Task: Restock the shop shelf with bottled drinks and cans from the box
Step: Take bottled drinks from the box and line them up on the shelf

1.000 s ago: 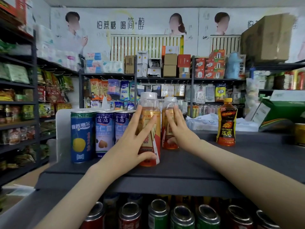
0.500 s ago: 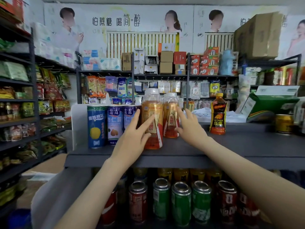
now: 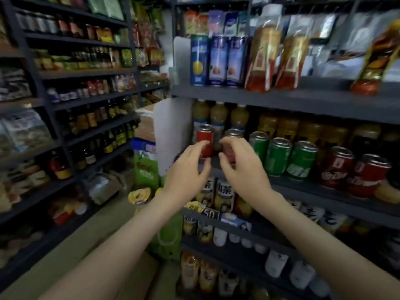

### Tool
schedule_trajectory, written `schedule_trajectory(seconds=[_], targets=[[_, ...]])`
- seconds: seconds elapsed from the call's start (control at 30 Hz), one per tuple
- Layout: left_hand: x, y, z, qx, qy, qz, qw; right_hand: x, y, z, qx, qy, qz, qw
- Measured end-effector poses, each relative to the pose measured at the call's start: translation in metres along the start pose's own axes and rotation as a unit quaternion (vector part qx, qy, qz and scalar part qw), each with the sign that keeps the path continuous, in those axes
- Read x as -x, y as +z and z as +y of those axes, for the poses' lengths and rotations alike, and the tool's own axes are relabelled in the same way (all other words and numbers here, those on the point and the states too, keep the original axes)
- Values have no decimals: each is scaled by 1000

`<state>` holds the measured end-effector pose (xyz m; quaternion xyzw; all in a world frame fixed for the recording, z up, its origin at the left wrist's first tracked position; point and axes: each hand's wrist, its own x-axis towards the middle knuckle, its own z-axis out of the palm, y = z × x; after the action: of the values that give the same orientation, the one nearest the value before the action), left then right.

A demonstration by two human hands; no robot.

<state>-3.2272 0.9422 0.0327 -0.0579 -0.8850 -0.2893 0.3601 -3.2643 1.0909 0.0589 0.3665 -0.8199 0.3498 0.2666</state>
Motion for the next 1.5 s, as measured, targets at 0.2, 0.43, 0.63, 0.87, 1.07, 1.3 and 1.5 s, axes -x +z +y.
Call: schedule_trajectory(seconds=[0.2,0.43,0.63,0.87,1.07,1.3,1.5], targets=[[123,-45,-82,-99,-197,-91,971,61,130,-49,-81,12,-176,981],[217,-113,-203,-167,-340,-124,917,74,281,-105,-106,11,-320,941],[280,-167,-348,-180,-452,-167,858,69,457,-150,-91,31,-437,894],[385,-180,-497,-132,-576,-220,777,118,653,-157,-53,103,-600,792],[481,-107,-604,-80,-621,-277,729,205,764,-99,-4,146,-669,729],[579,25,-713,-102,-667,-334,659,300,894,12,108,78,-706,695],[643,111,-779,-160,-670,-313,654,331,991,85,154,-10,-690,708]])
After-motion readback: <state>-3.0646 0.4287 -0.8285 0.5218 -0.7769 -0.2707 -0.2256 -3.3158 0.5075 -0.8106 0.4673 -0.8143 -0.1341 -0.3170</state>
